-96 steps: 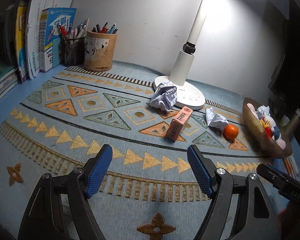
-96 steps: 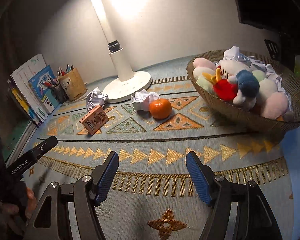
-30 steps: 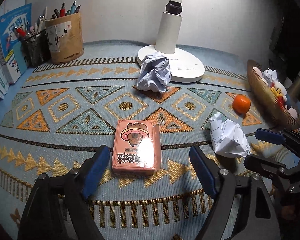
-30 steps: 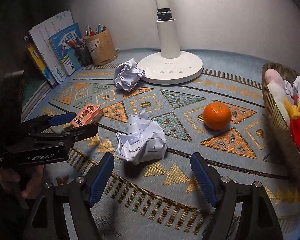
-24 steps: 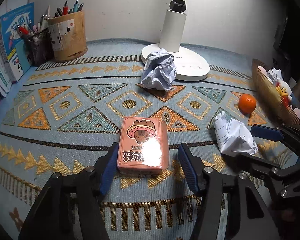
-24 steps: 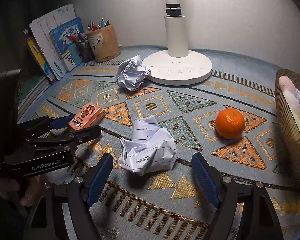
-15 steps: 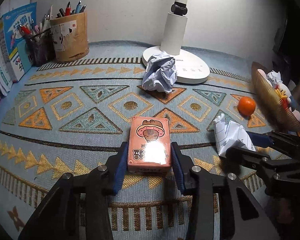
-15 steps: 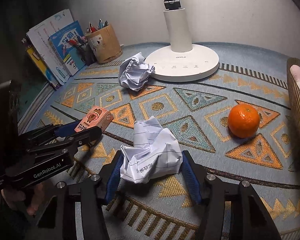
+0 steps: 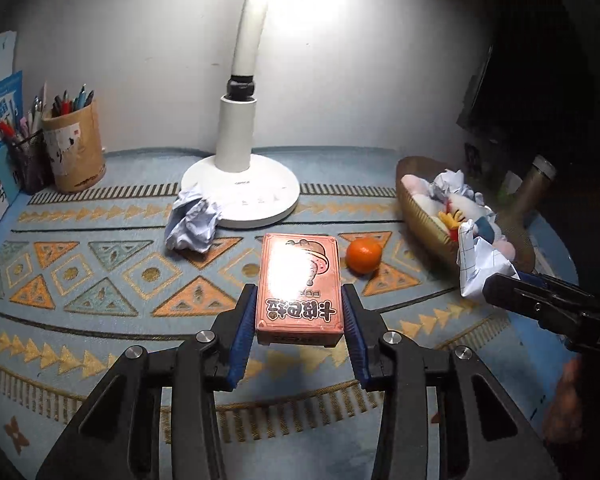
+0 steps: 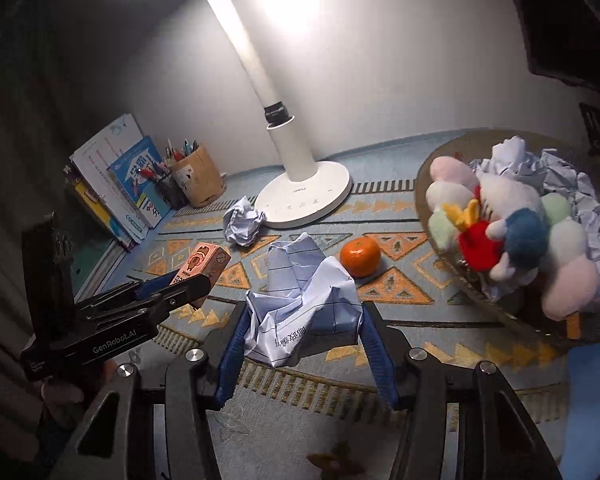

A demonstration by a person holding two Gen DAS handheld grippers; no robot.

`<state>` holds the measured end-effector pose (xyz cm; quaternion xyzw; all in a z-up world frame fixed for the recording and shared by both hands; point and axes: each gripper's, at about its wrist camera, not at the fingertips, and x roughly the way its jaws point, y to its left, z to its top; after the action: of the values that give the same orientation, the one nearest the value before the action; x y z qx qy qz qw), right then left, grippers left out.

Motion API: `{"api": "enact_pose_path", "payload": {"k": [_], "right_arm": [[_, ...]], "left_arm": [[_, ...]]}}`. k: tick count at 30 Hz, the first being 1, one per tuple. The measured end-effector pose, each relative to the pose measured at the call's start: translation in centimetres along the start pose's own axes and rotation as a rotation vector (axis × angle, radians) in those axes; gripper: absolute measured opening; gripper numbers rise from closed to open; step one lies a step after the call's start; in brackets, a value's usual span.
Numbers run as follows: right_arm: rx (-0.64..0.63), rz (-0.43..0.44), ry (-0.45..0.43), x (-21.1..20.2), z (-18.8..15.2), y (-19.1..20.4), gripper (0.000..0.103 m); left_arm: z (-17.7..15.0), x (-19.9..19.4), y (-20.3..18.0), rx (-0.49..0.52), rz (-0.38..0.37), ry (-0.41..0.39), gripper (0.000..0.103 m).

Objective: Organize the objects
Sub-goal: 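Carry the pink box and paper ball to the bowl and open both grippers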

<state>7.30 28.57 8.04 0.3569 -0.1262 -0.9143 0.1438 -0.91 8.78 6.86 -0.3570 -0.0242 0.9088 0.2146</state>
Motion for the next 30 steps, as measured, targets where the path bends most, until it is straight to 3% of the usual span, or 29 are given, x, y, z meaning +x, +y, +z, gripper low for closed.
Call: {"api": "enact_pose_path", "payload": {"k": [3,7,11,16,18,20,24,30], "right_arm": [[0.06,-0.07,-0.117,-4.8,2.1,-3.0,0.053],[0.172,-0.264,-0.253,-9.8,4.5,-8.4,0.054],[0.315,-0.362,-0.234,-10.6,5.8,-14.8,0.054],[0.381,-0.348,-0.172,-9.0,5.4,-18.8,0.055],[0.387,-0.342,-0.154,-8.2,5.2,-19.5,0.062],[0.402,-0.333,-0.126,-7.4,4.9,-20.3,0.069],[0.407,-0.327,-0.125,-7.7,3.9,-20.7,0.069],[0.406,-0.296,-0.167,-9.7,3.1,-18.8,0.069]], "left_arm": [[2.6,0.3,-4.1,0.05,-0.066,-0.043,0.038],[5.8,2.3,-9.3,0.109,-0.141,-0.062,0.038],[6.9,5.5,-13.5,0.125,-0.236,-0.02,0.038],[6.4,8.3,-17.7,0.175,-0.294,0.006,0.038],[6.2,9.2,-18.9,0.192,-0.318,0.021,0.043],[5.9,9.9,-19.7,0.196,-0.308,0.044,0.069],[5.5,9.3,-18.4,0.172,-0.31,0.039,0.07],[4.9,4.9,-13.6,0.091,-0.269,-0.027,0.07]]}}
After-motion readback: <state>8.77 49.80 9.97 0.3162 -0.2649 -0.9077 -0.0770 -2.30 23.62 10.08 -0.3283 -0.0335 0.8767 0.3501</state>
